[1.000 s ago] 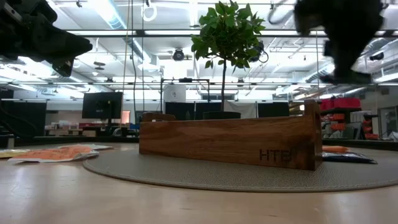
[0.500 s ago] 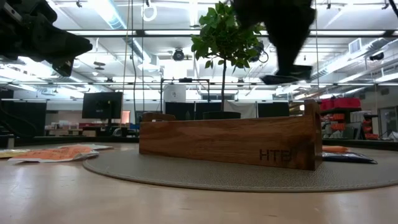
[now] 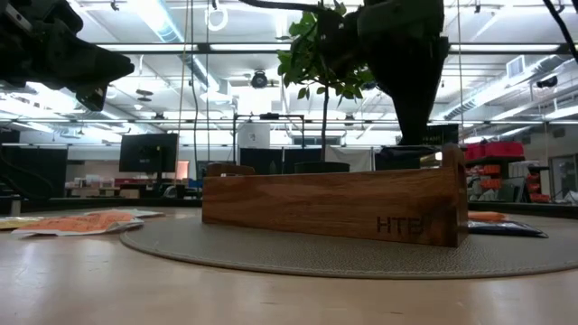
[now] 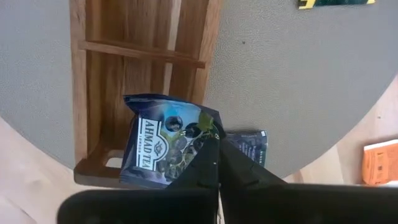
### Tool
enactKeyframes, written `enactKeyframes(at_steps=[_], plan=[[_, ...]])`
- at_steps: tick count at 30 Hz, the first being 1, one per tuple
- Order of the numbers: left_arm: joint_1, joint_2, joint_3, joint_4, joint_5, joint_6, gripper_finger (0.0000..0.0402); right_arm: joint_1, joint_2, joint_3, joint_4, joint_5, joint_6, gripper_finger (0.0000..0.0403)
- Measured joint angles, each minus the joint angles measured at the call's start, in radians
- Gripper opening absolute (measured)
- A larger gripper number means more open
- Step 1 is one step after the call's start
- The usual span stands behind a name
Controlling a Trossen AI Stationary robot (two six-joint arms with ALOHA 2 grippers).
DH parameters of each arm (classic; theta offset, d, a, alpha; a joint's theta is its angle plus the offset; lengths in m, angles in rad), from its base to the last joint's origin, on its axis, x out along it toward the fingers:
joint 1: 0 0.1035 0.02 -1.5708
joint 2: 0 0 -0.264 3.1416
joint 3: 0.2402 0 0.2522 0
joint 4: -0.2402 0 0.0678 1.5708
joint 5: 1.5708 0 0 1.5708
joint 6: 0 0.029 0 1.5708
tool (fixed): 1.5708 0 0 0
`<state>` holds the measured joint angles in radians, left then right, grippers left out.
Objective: Pick & Place Tea
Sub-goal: Put the black tea bag into the right section of the wooden organizer
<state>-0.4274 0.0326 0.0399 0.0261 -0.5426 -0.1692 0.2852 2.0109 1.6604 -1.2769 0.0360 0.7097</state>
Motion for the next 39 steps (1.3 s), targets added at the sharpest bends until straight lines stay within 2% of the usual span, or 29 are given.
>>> enactKeyframes(at_steps=[19,26,39], plan=[[0.000,0.000,0.000,0.000,0.000,0.005,0.0058,0.000,-0.001,0.001,0.032,0.030,-0.026,0.0006],[0.000,0.000,0.000,0.000,0.000,0.007,0.0058,0.000,-0.001,0.001,0.046,0.027,-0.045,0.0040],[0.000,0.000,0.000,-0.001,0.000,0.008,0.0058,-0.001,-0.001,0.001,0.044,0.029,-0.044,0.0144]])
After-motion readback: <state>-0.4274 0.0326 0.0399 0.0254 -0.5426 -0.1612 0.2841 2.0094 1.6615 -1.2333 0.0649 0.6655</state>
